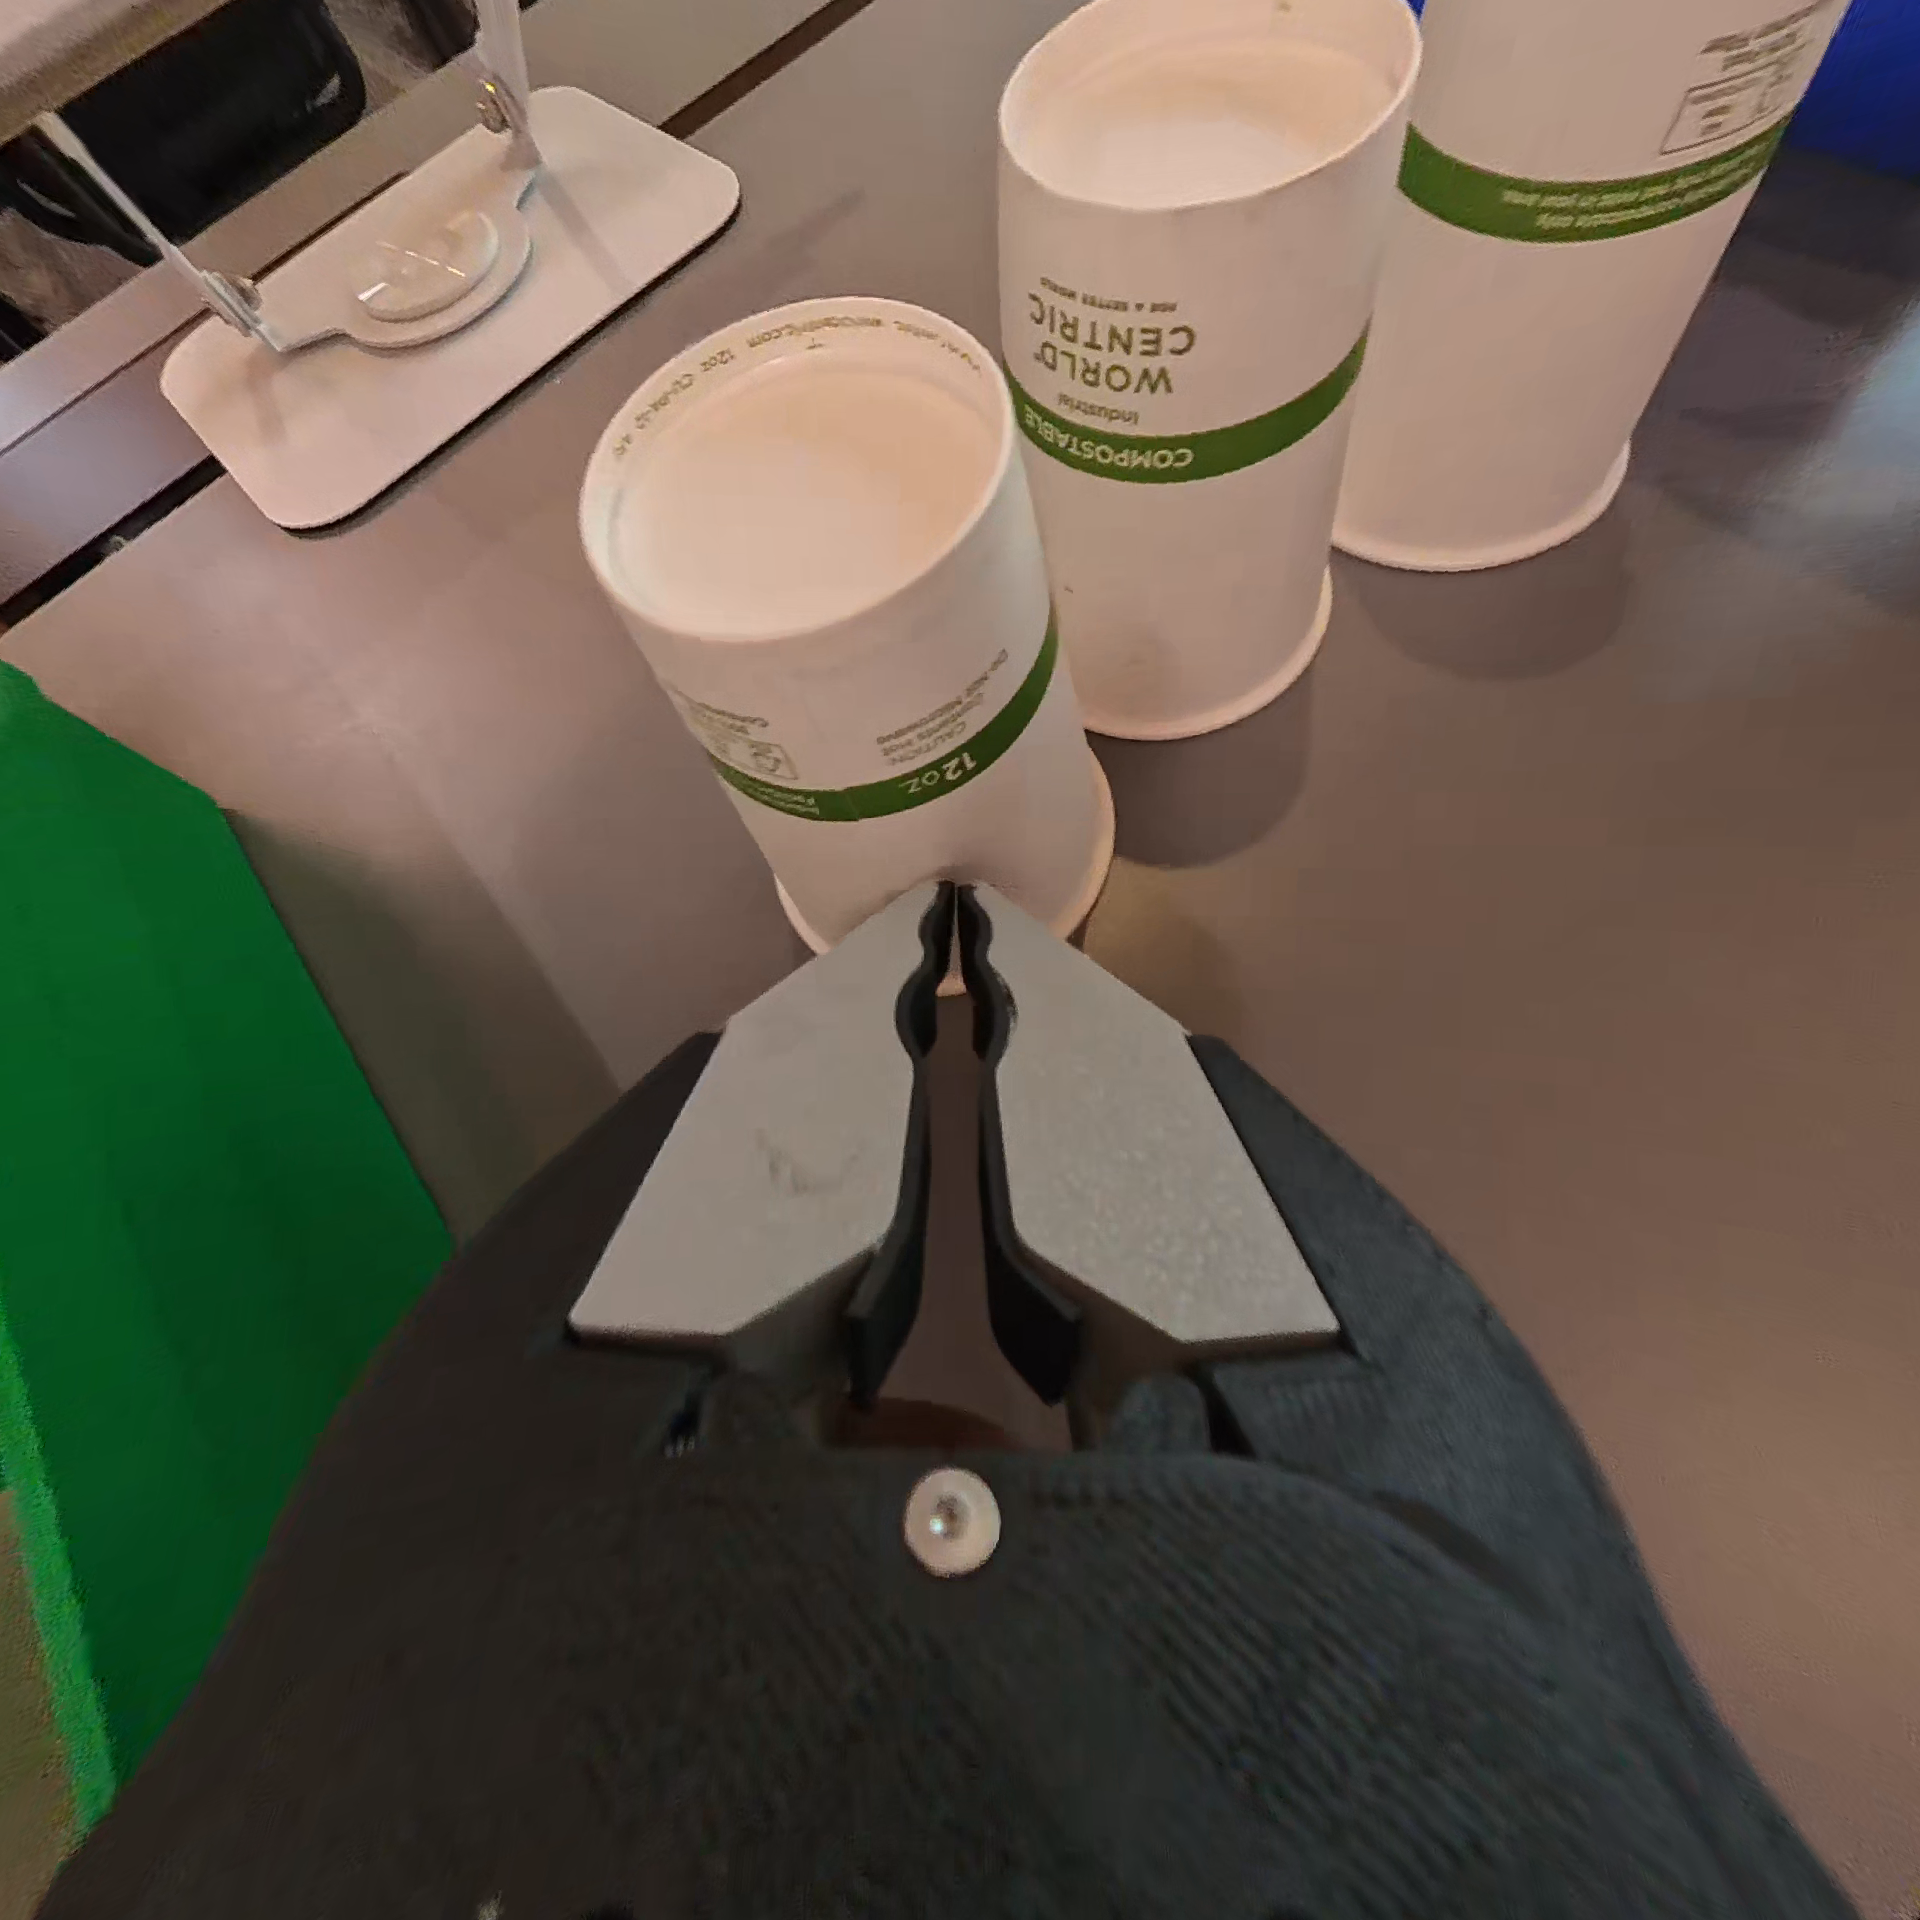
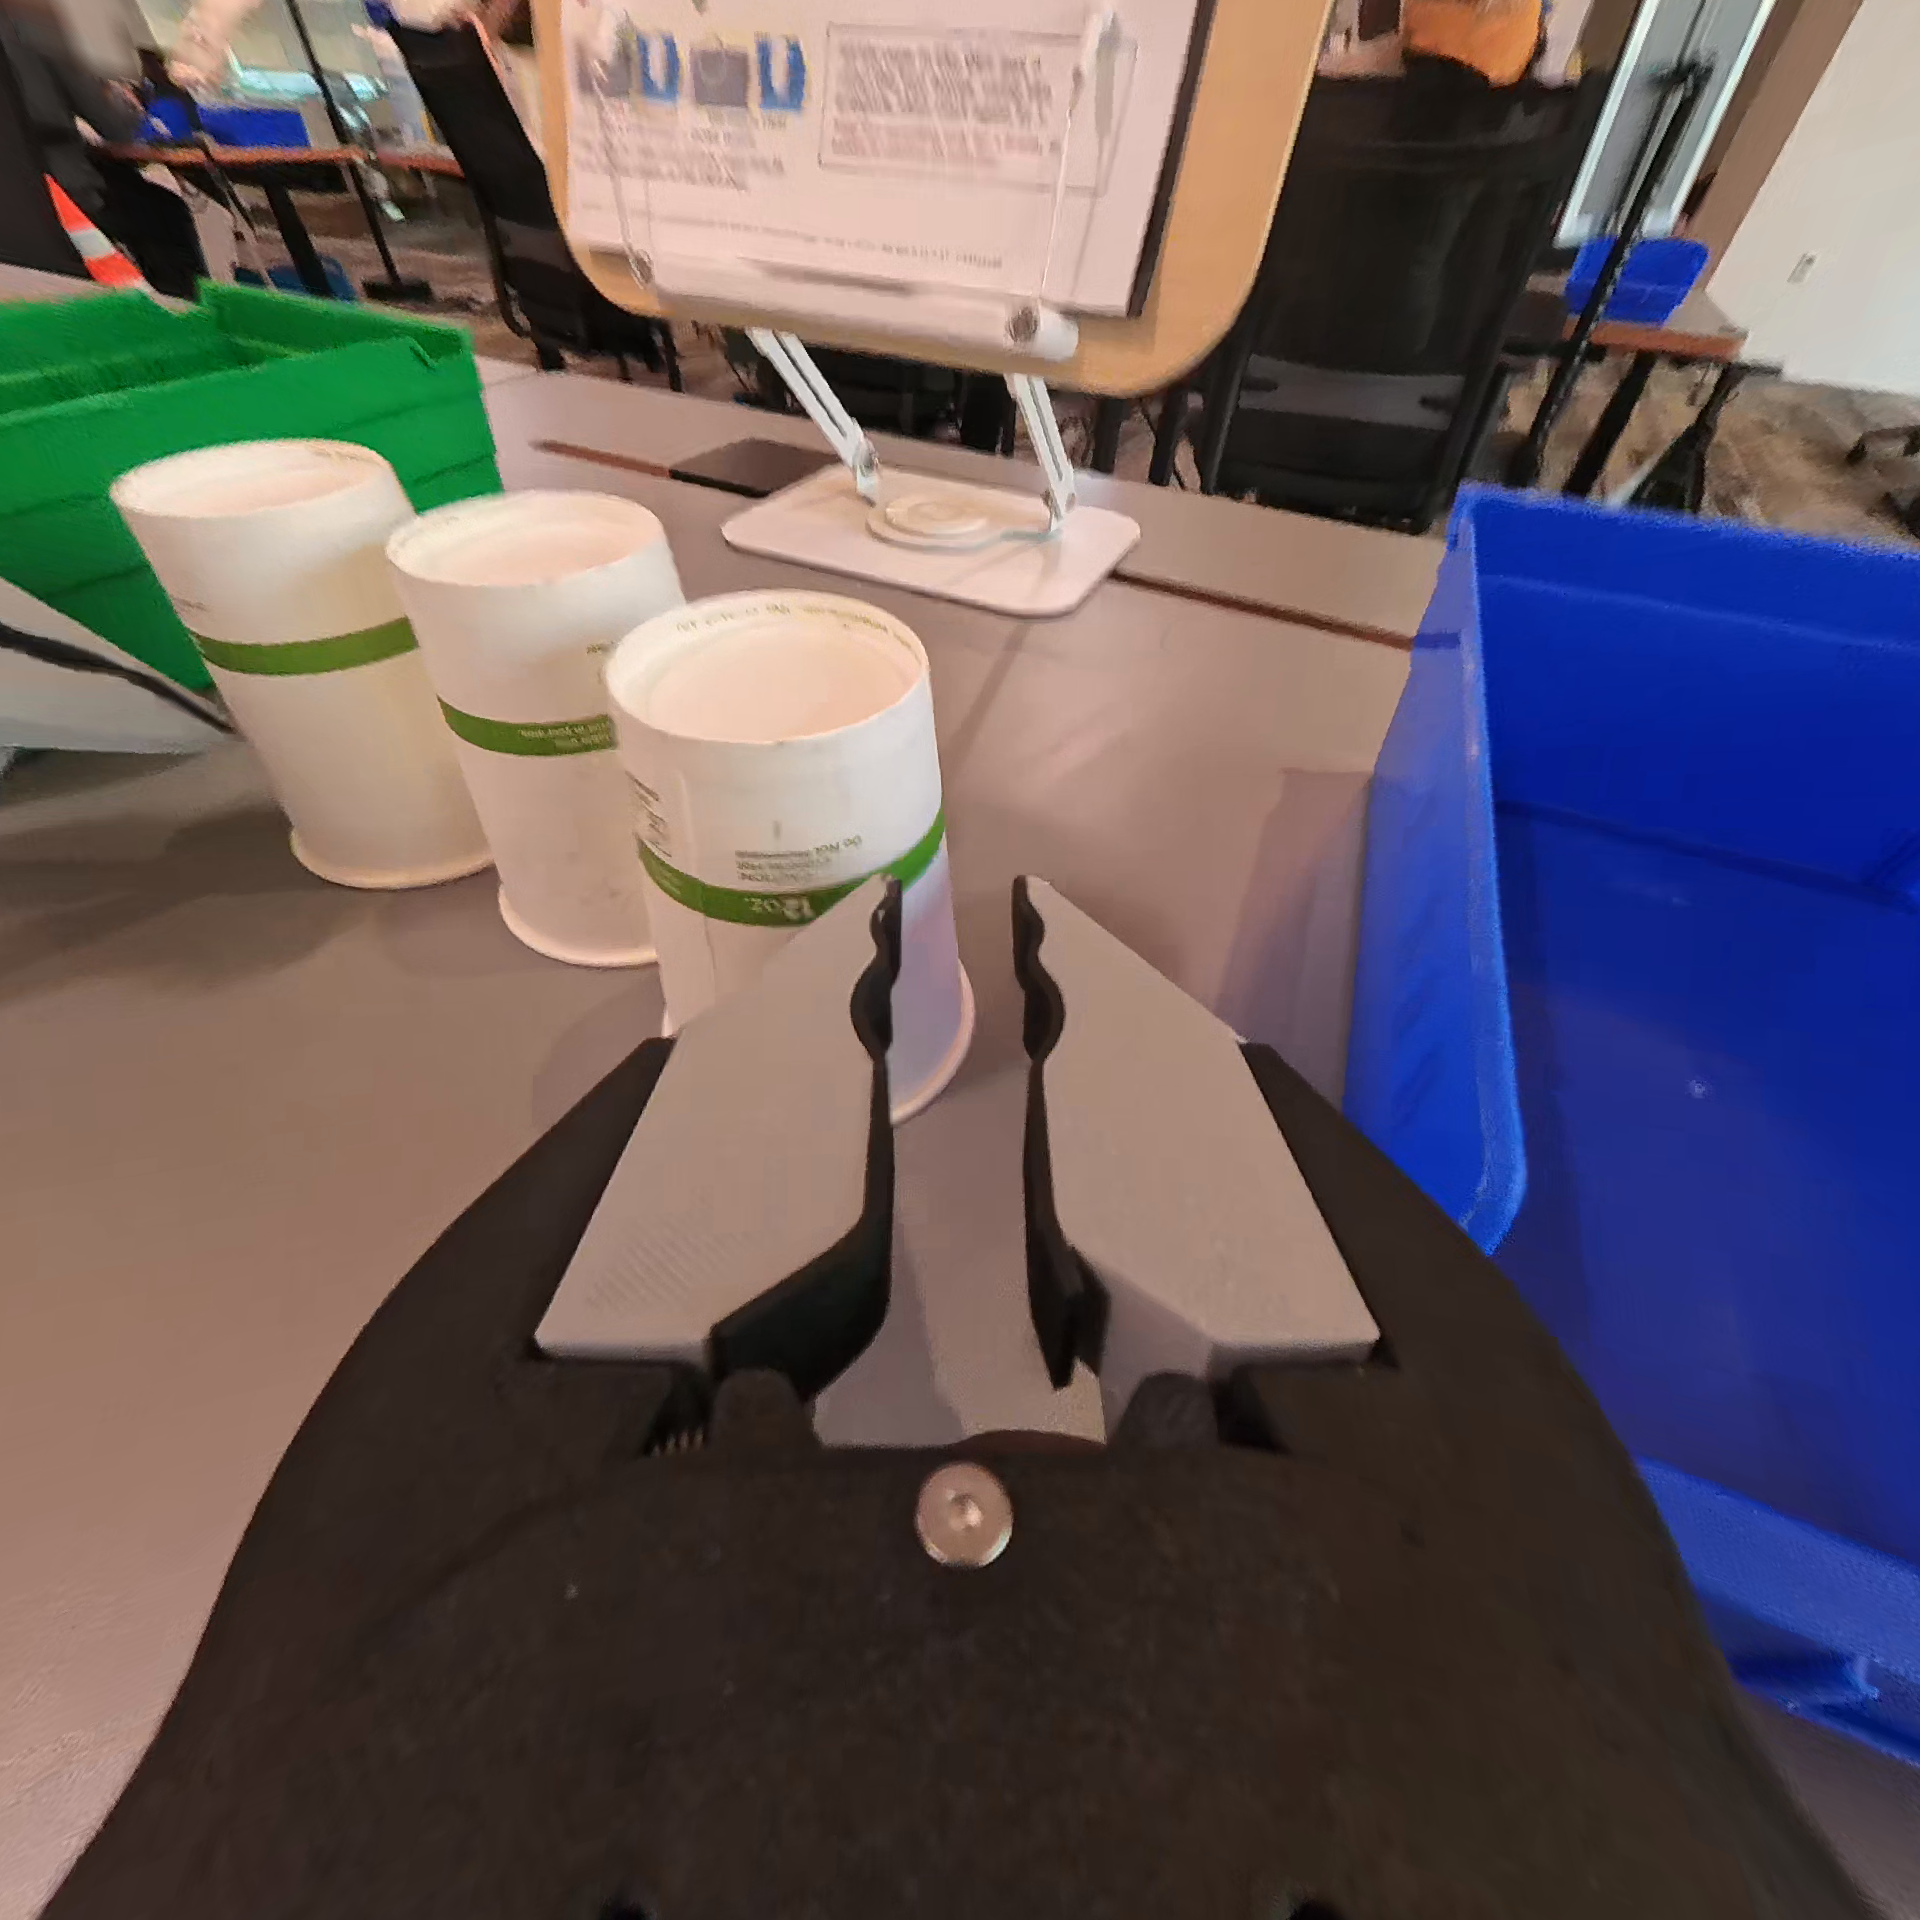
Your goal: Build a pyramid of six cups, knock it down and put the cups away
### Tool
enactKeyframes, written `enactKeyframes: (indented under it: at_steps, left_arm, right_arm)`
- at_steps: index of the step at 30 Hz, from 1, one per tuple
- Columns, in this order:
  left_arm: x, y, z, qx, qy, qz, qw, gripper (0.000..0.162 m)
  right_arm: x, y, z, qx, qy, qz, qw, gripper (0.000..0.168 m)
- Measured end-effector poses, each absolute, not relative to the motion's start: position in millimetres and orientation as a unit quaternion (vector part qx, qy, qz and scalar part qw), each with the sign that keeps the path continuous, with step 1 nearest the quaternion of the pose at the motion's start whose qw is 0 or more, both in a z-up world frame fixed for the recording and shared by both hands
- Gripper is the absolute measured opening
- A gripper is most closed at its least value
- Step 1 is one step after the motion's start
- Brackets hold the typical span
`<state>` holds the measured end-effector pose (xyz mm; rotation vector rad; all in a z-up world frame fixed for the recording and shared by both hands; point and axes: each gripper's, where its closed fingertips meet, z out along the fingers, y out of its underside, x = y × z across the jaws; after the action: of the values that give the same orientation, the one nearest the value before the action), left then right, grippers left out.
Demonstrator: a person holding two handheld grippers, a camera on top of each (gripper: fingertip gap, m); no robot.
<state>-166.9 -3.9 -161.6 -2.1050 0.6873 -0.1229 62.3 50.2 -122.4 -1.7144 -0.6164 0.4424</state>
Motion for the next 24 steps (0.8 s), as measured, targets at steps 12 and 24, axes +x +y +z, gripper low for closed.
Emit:
enactKeyframes:
  at_steps: [12, 24]
  left_arm:
    - [-186, -18, -115, -0.828, 0.252, -0.055, 0.498, 0.013]
    - [-183, -30, -84, -0.803, 0.252, -0.066, 0.536, 0.021]
  right_arm:
    - [16, 15, -127, -0.682, -0.403, 0.208, 0.573, 0.018]
    - [22, 25, -132, -0.703, -0.38, 0.206, 0.565, 0.024]
